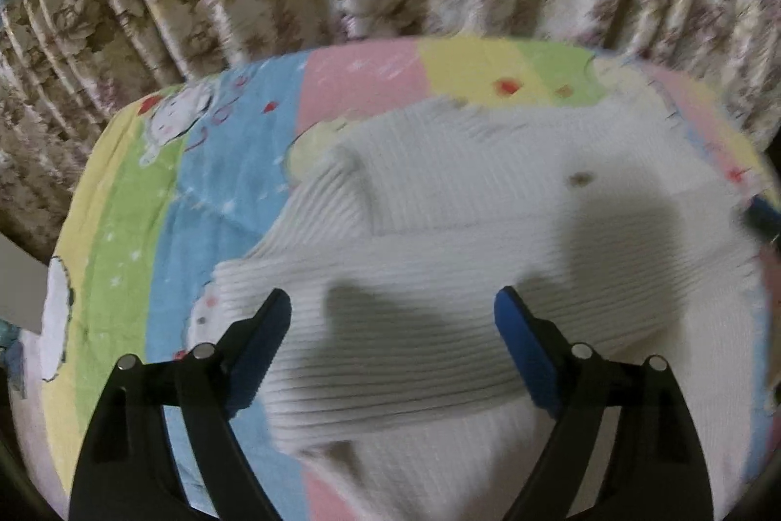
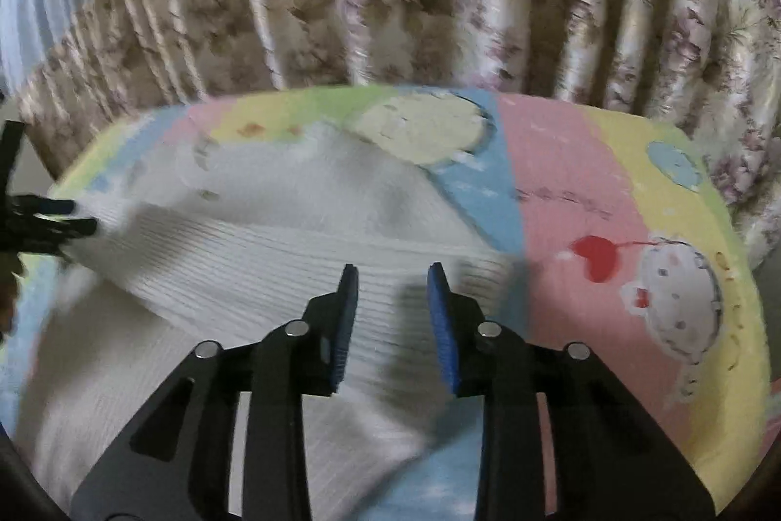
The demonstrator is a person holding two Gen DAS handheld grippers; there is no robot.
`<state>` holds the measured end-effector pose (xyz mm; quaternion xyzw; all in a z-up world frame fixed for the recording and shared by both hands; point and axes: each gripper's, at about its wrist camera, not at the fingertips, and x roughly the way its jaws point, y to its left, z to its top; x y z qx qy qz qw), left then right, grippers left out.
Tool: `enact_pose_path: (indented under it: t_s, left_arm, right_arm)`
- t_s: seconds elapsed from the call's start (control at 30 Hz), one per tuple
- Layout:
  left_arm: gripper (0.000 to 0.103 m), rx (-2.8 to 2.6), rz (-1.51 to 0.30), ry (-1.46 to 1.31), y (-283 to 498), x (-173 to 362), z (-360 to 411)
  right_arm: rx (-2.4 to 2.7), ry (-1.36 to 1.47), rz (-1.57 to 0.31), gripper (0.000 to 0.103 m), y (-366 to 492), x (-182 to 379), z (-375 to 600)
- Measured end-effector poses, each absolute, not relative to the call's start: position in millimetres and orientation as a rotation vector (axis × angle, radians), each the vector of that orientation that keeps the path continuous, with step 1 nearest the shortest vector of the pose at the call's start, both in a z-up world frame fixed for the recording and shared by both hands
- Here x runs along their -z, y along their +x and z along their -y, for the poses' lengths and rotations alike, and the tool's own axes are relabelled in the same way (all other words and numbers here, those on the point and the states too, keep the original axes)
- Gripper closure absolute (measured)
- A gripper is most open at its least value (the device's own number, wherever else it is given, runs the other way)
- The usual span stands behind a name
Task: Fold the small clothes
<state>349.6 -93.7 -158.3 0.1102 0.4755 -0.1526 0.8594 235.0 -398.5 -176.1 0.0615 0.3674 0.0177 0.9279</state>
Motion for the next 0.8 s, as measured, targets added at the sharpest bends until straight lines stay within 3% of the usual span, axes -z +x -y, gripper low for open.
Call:
enact_pose_path:
  t_s: [0.07, 0.23, 0.33, 0.53, 0.63, 0.8]
  left_arm:
    - [0.017, 0.322, -0.984, 0.247, 351, 154, 111]
    - [0.017, 0.319, -1.03, 0.292, 376, 179, 149]
    - [0.01, 0.321, -1.008, 0.287, 382, 189, 146]
    - [0.01, 0.313, -0.998, 0.255, 378, 185, 108]
    - [0.01, 0.272, -0.993, 0.255, 372, 183, 86]
    - [0.011, 0.232, -0.989, 0.192, 354, 168, 64]
  right_arm:
    - [-0.083, 0.114, -0.74, 0.062, 239, 171, 376]
    - [-0.187, 0.03, -0.802, 0.062, 278, 183, 311]
    - [-0.191, -0.028, -0.844, 0.062, 294, 200, 299]
    - [-0.071, 0.014, -0.835, 0.063, 284, 200, 357]
    - [-0.042, 0.099, -0.834, 0.069, 275, 200, 393]
    - [-0.023, 0.169, -0.801, 0.063, 251, 187, 407]
